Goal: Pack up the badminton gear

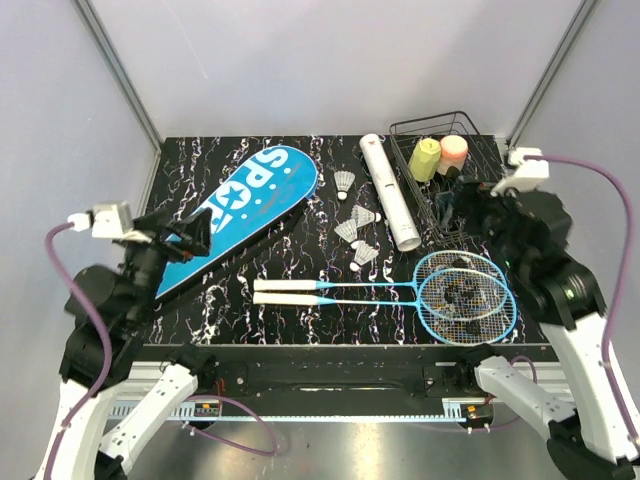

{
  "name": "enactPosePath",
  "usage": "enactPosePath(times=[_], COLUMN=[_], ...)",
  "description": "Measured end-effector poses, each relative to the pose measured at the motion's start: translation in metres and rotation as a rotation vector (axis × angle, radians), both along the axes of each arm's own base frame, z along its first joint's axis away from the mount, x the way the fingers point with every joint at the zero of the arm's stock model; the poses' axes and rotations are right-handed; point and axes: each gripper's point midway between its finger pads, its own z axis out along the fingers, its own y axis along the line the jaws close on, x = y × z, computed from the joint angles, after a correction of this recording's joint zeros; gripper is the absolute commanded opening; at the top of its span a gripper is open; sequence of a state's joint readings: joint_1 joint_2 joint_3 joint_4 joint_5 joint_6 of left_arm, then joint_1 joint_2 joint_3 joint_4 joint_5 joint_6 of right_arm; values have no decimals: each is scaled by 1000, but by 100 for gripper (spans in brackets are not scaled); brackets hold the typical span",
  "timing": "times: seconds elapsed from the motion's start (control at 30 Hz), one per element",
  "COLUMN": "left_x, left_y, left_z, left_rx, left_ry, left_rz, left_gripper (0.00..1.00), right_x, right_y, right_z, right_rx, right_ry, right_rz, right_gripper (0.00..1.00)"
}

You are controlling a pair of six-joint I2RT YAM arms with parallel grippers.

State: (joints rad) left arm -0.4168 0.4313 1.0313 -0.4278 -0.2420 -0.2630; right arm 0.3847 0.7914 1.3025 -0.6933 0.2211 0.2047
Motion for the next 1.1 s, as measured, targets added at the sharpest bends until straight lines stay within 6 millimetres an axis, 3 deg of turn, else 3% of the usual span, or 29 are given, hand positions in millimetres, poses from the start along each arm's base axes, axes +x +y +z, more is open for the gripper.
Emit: enactPosePath(times=[0.17, 0.3, 0.4, 0.67, 0.87, 1.03, 1.1], left_x=[35, 61, 71, 40, 26, 14, 11], left_y=[-23, -37, -43, -56, -72, -75, -74], left_z=[-20, -41, -69, -110, -117, -140, -136], left_rx=[47, 89, 112, 23, -9, -24, -31], left_ry=[201, 366, 483, 601, 600, 548, 525], left_rz=[-31, -37, -36, -130, -243, -296, -302], left_gripper=[99, 99, 99, 99, 99, 99, 99], right_x=[48, 90, 120, 223, 249, 266, 274], right_y=[29, 58, 70, 84, 85, 88, 88], right_z=[-50, -111, -155, -235, -279, -288, -290], right_rx=[-54, -105, -163, -365, -450, -468, -480], right_ry=[196, 379, 489, 617, 686, 683, 675], right_rz=[46, 108, 120, 56, 47, 39, 24], right_gripper=[100, 100, 99, 100, 93, 85, 84])
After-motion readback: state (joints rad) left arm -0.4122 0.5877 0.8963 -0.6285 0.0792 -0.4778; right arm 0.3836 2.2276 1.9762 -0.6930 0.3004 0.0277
